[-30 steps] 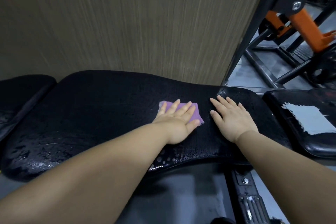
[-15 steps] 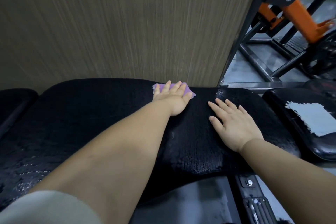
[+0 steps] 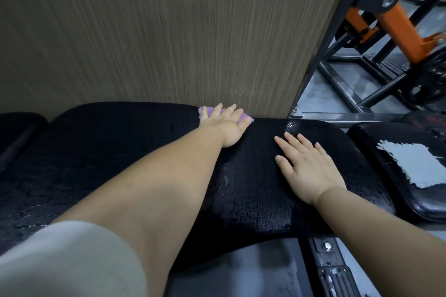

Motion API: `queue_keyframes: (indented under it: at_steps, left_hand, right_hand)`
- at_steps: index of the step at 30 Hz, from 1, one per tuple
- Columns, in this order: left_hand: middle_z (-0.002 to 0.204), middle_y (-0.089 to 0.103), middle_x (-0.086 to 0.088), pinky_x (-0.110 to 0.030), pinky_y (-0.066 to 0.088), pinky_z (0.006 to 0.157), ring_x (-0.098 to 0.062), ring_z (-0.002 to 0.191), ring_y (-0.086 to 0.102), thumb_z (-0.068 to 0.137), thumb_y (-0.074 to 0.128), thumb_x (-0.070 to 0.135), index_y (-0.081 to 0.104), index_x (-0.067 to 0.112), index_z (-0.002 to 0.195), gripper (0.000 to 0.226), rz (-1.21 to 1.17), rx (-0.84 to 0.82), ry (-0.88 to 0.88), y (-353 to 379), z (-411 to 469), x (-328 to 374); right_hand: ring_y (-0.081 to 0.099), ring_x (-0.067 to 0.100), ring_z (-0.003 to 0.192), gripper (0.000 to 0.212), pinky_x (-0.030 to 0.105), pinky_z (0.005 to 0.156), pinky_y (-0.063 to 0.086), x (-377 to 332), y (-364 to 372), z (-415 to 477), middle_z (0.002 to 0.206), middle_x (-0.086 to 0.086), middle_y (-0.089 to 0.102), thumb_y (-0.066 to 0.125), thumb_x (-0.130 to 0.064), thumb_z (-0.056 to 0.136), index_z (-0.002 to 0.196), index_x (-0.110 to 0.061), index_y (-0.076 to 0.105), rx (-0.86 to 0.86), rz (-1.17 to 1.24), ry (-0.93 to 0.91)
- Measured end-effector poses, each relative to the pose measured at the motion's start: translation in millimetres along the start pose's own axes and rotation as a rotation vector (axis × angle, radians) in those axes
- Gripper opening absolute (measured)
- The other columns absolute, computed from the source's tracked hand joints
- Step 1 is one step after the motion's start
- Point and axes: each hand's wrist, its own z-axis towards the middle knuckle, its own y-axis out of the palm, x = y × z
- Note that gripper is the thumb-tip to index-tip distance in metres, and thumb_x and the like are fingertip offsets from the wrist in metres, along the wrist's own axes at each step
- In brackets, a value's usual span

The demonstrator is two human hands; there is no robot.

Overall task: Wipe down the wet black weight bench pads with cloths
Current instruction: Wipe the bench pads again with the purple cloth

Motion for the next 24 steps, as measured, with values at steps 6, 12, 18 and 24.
queue_keyframes:
  at_steps: [6, 12, 18, 24]
  left_hand:
    - [0.161, -0.015, 0.016, -0.050, -0.017, 0.116, -0.016, 0.148, -0.020, 0.100, 0.006, 0.057, -0.008, 0.034, 0.154, 0.060, -0.020, -0.058, 0.095, 13, -62, -9]
    - [0.159, -0.018, 0.018, -0.050, -0.019, 0.115, -0.014, 0.145, -0.026, 0.099, 0.008, 0.060, -0.011, 0.037, 0.152, 0.061, -0.007, -0.119, 0.147, 33, -147, -14]
    - [0.158, -0.020, 0.019, -0.048, -0.022, 0.115, -0.013, 0.144, -0.029, 0.100, 0.009, 0.059, -0.011, 0.037, 0.153, 0.061, -0.005, -0.160, 0.155, 49, -210, -17]
    - [0.158, -0.021, 0.017, -0.046, -0.025, 0.113, -0.013, 0.143, -0.030, 0.101, 0.011, 0.058, -0.011, 0.034, 0.153, 0.062, 0.008, -0.172, 0.159, 56, -248, -24]
  right_hand:
    - [0.006, 0.012, 0.148, 0.052, 0.038, 0.120, 0.006, 1, 0, 0, 0.159, -0.013, 0.011, 0.019, -0.049, 0.099, 0.151, -0.040, 0.015, -0.001, 0.000, 0.009]
    - [0.005, 0.012, 0.148, 0.052, 0.039, 0.120, 0.006, -2, -2, 0, 0.160, -0.014, 0.009, 0.014, -0.048, 0.100, 0.151, -0.039, 0.013, -0.025, -0.003, 0.042]
    - [0.004, 0.021, 0.148, 0.052, 0.044, 0.119, 0.008, -20, -6, -5, 0.161, -0.007, 0.007, 0.014, -0.044, 0.102, 0.153, -0.034, 0.012, -0.096, 0.024, 0.170]
    - [0.007, 0.022, 0.148, 0.052, 0.043, 0.118, 0.012, -68, -9, -23, 0.161, 0.000, 0.008, 0.024, -0.039, 0.102, 0.151, -0.022, 0.023, -0.067, 0.046, -0.027]
